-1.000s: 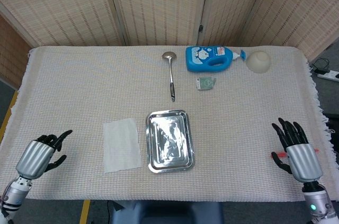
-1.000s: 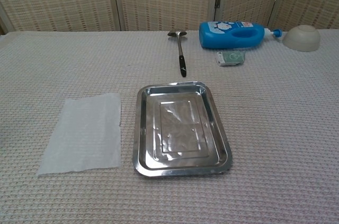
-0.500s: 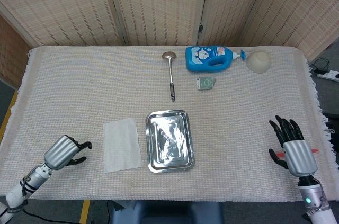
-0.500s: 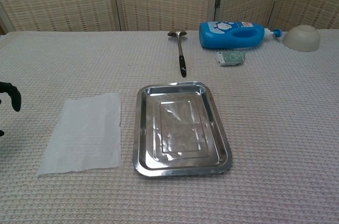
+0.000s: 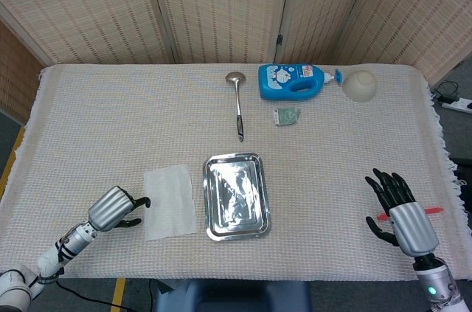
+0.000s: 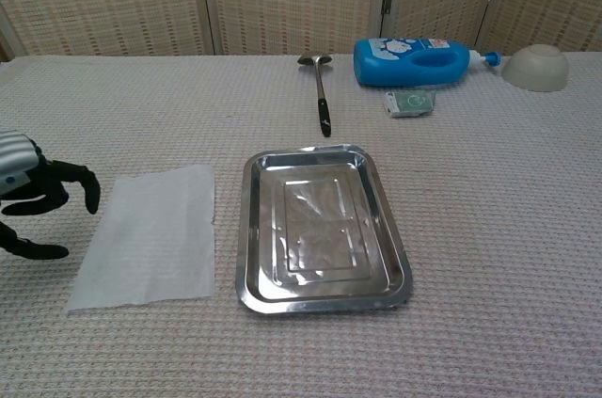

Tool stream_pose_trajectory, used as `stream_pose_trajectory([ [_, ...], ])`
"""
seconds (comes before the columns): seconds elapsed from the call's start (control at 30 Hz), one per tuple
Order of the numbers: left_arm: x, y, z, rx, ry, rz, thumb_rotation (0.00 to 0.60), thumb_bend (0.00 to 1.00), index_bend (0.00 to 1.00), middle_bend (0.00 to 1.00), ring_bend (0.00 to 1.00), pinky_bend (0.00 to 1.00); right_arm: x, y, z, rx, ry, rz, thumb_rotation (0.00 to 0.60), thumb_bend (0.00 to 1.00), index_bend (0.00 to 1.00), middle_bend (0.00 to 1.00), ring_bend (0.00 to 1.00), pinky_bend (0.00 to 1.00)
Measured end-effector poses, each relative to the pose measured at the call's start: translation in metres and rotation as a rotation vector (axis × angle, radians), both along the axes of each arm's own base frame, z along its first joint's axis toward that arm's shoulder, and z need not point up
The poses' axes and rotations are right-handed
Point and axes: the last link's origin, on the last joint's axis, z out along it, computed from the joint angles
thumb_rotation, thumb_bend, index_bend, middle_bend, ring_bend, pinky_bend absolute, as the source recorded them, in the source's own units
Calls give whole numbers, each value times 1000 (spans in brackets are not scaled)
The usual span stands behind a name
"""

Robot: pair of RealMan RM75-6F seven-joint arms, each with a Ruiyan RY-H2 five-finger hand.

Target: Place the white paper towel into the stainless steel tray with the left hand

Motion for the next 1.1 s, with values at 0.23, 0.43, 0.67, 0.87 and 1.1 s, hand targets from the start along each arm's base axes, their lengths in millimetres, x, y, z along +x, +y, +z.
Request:
stream_pose_trajectory([
  [0.23,-1,6,-8,-12,38,19,600,180,506,1000,1000,1000,-1,-1,2,-8,-4,-5,600,410,0,0,0,0],
  [0.43,-4,11,-8,-9,44,44,600,180,508,1000,1000,1000,-2,-2,2,-3,-4,-12,600,410,0,0,0,0],
  [0.67,-5,13,-9,-11,51,58,600,180,511,1000,1000,1000,-2,-4,0,6,-7,-18,600,410,0,0,0,0],
  [0.87,-7,15,-13,-18,66,74,600,180,514,1000,1000,1000,-3,-5,0,6,-5,-23,600,410,0,0,0,0],
  [1.1,-9,16,-15,-24,80,86,600,180,517,1000,1000,1000,-4,-6,-1,8,-3,-30,600,410,0,0,0,0],
])
